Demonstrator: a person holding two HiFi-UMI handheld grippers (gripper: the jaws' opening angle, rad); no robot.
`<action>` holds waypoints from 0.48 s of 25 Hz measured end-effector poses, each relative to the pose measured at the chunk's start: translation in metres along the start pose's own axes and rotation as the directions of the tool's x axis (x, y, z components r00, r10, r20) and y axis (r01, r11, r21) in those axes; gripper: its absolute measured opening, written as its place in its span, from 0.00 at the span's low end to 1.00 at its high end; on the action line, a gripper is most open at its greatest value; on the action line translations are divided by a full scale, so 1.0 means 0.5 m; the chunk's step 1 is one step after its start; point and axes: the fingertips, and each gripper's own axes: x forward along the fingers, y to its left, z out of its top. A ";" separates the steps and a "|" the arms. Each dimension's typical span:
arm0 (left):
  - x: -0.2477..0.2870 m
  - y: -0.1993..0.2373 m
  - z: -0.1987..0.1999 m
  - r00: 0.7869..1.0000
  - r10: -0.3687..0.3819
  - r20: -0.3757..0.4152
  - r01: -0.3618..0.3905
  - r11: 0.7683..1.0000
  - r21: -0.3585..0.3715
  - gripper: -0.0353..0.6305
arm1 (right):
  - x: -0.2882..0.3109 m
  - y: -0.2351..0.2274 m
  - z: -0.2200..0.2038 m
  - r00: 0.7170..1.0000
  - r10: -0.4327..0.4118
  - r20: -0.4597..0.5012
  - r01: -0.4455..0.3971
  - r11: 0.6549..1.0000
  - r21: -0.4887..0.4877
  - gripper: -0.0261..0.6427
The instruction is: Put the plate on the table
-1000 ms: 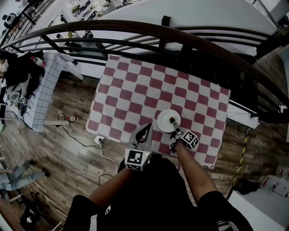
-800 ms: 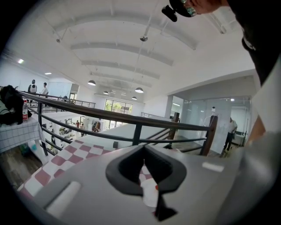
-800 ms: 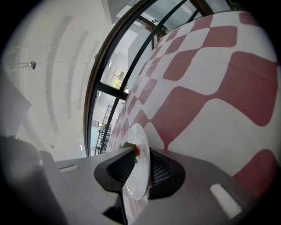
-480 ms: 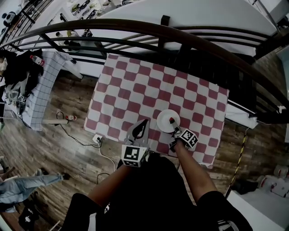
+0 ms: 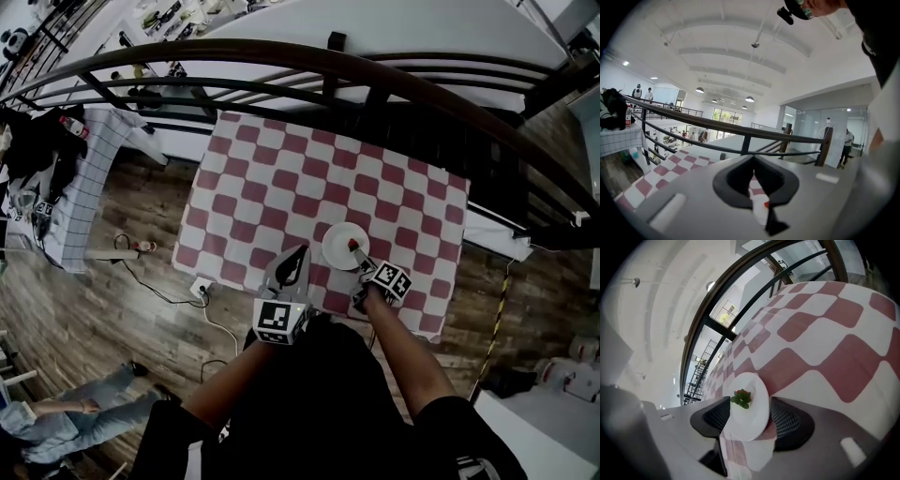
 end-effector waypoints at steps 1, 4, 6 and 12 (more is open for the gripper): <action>-0.002 -0.003 0.000 1.000 -0.001 0.002 0.001 1.000 -0.001 0.07 | -0.005 0.001 -0.001 1.000 0.004 -0.004 -0.004 1.000 -0.010 0.45; -0.009 -0.013 0.004 1.000 -0.008 0.010 0.008 1.000 -0.002 0.07 | -0.023 0.013 -0.004 0.999 0.030 -0.015 -0.031 0.999 -0.042 0.45; -0.015 -0.020 0.004 1.000 -0.012 0.012 0.012 1.000 0.002 0.07 | -0.036 0.030 -0.006 0.998 0.064 -0.024 -0.065 0.996 -0.059 0.45; -0.031 -0.021 -0.008 1.000 0.004 0.004 -0.004 1.000 -0.007 0.07 | -0.091 0.128 -0.011 0.979 0.196 -0.054 -0.202 0.971 -0.127 0.44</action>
